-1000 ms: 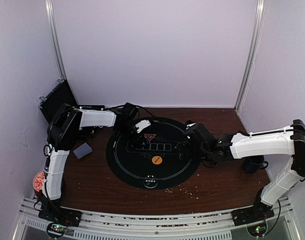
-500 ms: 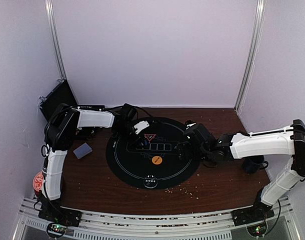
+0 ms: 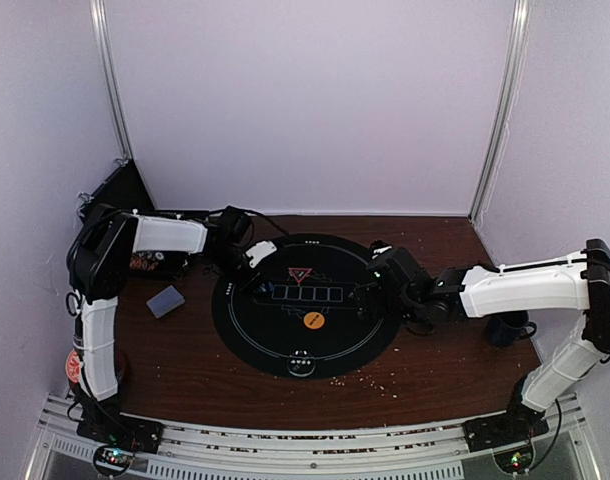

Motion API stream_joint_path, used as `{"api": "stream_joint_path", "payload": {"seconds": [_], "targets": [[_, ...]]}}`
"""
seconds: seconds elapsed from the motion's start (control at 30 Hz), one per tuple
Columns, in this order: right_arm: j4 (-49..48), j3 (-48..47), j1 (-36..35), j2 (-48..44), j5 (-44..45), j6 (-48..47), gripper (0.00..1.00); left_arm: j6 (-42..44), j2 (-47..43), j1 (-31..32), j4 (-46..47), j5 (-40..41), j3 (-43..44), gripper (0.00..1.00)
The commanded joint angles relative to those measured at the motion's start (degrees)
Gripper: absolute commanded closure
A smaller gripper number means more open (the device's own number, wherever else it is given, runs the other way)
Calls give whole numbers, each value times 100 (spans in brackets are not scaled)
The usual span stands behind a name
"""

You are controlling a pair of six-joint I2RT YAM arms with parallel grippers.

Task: Distribute texas hold em gaming equipment
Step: Pick up the small blind button from the poker table mat, then place the small blind button in the small blind area.

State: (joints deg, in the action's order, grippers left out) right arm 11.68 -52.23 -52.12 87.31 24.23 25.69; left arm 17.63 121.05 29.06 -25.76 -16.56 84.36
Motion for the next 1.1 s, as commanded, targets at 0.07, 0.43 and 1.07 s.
{"api": "stream_joint_path", "payload": {"seconds": [0.07,0.43,1.07], "targets": [[-52,56,9,-150,84,-21,0,-90,-784,-426,222,82,-624,52],[-61,55,8,-127,65,-18,0,-33,-1361,-773,569,372,-1542,52],[-61,56,9,-99,47,-30,0,-21,-1227,-850,855,826,-1738,52]]}}
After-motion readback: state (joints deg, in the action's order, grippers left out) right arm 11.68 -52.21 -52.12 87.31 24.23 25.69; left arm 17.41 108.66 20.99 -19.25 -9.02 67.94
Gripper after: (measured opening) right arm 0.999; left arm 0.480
